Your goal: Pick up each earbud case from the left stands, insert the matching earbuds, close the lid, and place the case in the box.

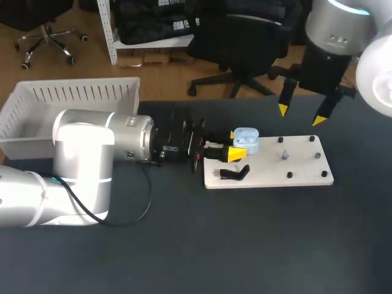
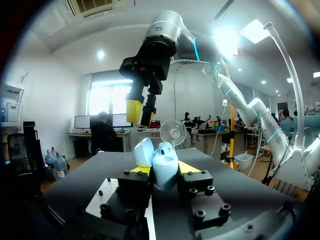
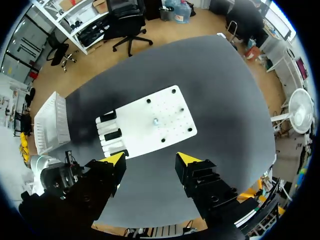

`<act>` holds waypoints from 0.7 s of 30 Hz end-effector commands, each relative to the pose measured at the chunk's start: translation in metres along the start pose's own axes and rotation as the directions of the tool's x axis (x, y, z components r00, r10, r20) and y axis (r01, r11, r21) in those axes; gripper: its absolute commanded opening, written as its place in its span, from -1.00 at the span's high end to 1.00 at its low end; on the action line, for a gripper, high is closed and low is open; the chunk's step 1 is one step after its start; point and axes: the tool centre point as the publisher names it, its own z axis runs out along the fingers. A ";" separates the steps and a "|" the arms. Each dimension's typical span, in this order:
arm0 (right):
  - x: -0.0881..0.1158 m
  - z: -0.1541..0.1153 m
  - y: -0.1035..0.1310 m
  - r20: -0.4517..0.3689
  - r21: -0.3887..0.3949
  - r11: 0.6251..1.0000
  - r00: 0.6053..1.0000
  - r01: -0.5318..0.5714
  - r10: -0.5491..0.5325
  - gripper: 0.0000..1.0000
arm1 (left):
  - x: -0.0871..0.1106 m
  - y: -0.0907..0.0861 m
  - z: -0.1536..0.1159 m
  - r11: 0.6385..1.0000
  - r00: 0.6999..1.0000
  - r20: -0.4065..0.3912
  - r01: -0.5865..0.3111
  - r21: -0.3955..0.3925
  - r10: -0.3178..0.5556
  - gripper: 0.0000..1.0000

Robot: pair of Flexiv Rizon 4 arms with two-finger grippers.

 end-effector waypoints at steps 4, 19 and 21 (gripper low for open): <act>-0.015 0.029 0.000 0.025 -0.004 0.998 0.998 0.057 -0.057 0.00 | 0.001 0.001 0.000 1.000 1.000 0.001 0.000 0.000 0.000 1.00; -0.017 0.101 -0.021 0.040 0.070 0.985 0.986 0.159 -0.162 0.04 | 0.001 0.001 0.000 1.000 1.000 0.001 0.000 0.000 0.000 1.00; -0.018 0.107 -0.022 0.038 0.068 0.984 0.985 0.164 -0.167 0.04 | 0.001 0.001 0.000 1.000 1.000 0.001 0.000 0.000 0.000 1.00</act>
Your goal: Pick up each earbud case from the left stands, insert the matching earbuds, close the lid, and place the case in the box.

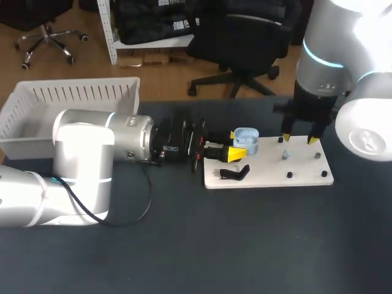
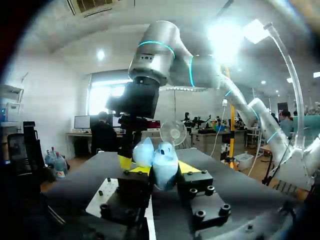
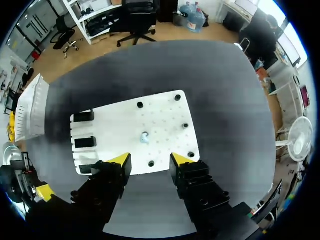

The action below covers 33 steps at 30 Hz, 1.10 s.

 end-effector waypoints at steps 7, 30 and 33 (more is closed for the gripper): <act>-0.001 0.028 0.003 -0.031 -0.003 1.000 0.999 0.027 -0.028 0.05 | 0.001 0.001 0.000 1.000 1.000 0.001 0.000 0.000 0.000 1.00; -0.007 0.063 0.010 -0.050 0.016 0.997 0.996 0.071 -0.070 0.14 | 0.001 0.001 0.000 1.000 1.000 0.001 0.000 0.000 0.000 1.00; -0.007 0.065 0.009 -0.054 0.016 0.998 0.996 0.066 -0.065 0.15 | 0.001 0.001 0.000 1.000 1.000 0.001 0.000 0.000 0.000 1.00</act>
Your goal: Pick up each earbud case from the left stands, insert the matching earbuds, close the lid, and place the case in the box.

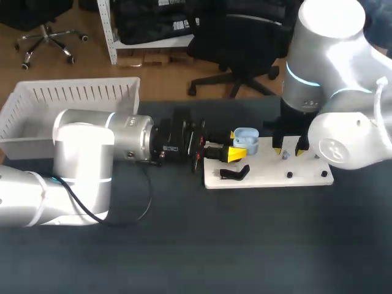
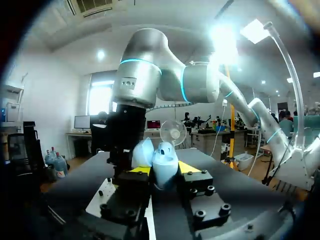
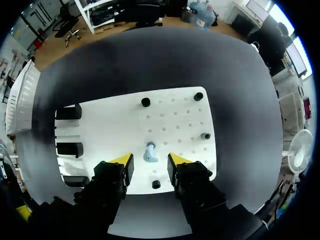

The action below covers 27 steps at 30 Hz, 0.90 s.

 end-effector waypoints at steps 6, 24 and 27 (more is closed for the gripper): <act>-0.004 0.005 -0.002 -0.007 -0.007 1.000 1.000 -0.018 0.018 0.25 | 0.001 0.001 0.000 1.000 1.000 0.001 0.000 0.000 0.000 1.00; -0.002 0.010 -0.003 -0.027 -0.013 0.999 0.999 -0.037 0.037 0.30 | 0.001 0.001 0.000 1.000 1.000 0.001 0.000 0.000 0.000 1.00; -0.002 0.010 -0.003 -0.030 -0.014 0.999 0.999 -0.038 0.038 0.31 | 0.001 0.001 0.000 1.000 1.000 0.001 0.000 0.000 0.000 1.00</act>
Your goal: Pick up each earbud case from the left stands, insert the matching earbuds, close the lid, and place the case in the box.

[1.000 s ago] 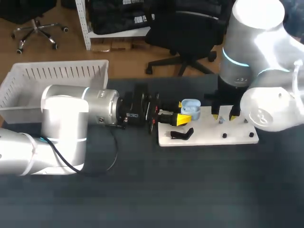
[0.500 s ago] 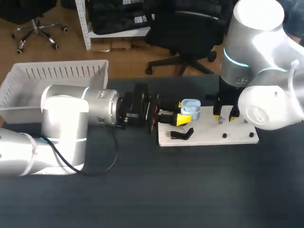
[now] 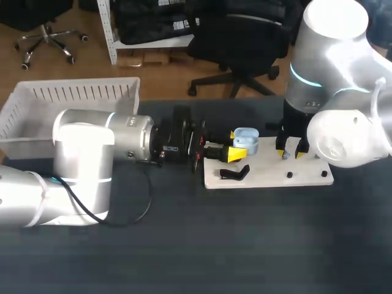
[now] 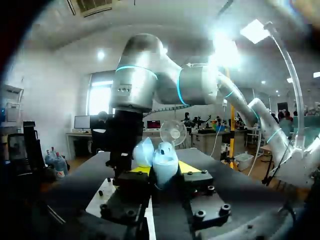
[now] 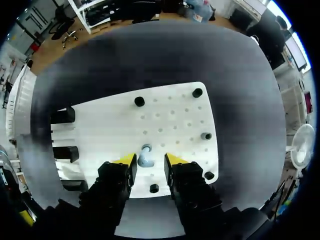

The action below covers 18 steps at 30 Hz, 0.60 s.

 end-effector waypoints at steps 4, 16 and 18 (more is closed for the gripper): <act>-0.001 0.003 0.002 -0.006 -0.001 1.000 1.000 -0.002 0.002 0.33 | 0.001 0.001 0.000 1.000 1.000 0.001 0.000 0.000 0.000 1.00; -0.001 0.005 0.003 -0.008 0.001 1.000 1.000 -0.009 0.009 0.40 | 0.001 0.001 0.000 1.000 1.000 0.001 0.000 0.000 0.000 1.00; -0.001 0.006 0.003 -0.007 0.004 1.000 1.000 -0.009 0.009 0.44 | 0.001 0.001 0.000 1.000 1.000 0.001 0.000 0.000 0.000 1.00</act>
